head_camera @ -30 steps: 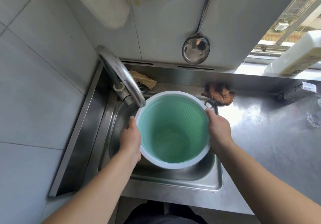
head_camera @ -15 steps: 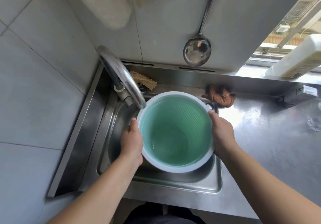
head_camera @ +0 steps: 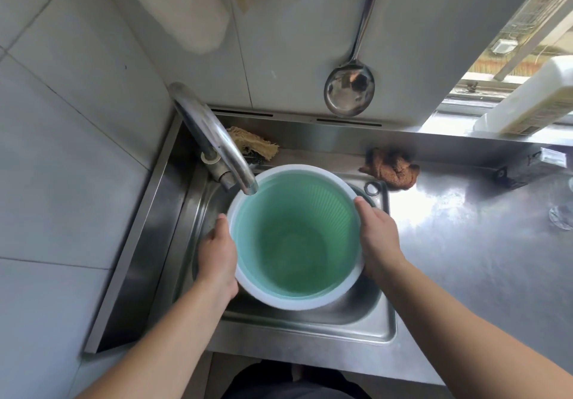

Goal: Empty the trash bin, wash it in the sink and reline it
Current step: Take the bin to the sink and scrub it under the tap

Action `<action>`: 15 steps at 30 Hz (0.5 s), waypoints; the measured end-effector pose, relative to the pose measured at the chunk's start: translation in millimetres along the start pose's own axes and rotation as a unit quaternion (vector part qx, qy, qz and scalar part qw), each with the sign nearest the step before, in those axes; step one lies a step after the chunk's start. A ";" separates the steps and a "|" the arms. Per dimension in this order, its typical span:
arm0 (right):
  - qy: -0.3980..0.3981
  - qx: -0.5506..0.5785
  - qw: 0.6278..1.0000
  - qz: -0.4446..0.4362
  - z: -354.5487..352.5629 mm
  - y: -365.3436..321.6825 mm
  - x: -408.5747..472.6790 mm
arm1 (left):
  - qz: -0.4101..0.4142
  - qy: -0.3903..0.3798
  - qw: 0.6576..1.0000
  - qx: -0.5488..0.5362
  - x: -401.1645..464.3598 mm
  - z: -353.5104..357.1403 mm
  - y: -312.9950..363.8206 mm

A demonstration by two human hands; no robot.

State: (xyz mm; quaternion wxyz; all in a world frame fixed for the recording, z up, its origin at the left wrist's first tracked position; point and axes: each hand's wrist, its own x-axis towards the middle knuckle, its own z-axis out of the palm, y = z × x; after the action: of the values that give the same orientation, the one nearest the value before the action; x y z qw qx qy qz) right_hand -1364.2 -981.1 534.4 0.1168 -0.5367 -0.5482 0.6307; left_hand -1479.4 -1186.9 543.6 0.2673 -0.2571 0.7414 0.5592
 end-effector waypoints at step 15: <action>0.008 0.001 1.000 0.013 -9.8 0.2 4.3 | 0.032 -0.018 0.999 -0.001 -9.9 2.6 5.6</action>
State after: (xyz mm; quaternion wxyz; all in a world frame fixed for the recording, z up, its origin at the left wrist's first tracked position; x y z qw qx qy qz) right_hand -1357.9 -972.4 533.7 0.1136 -0.5487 -0.5399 0.6281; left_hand -1475.8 -1182.2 553.6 0.2622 -0.2238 0.7438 0.5727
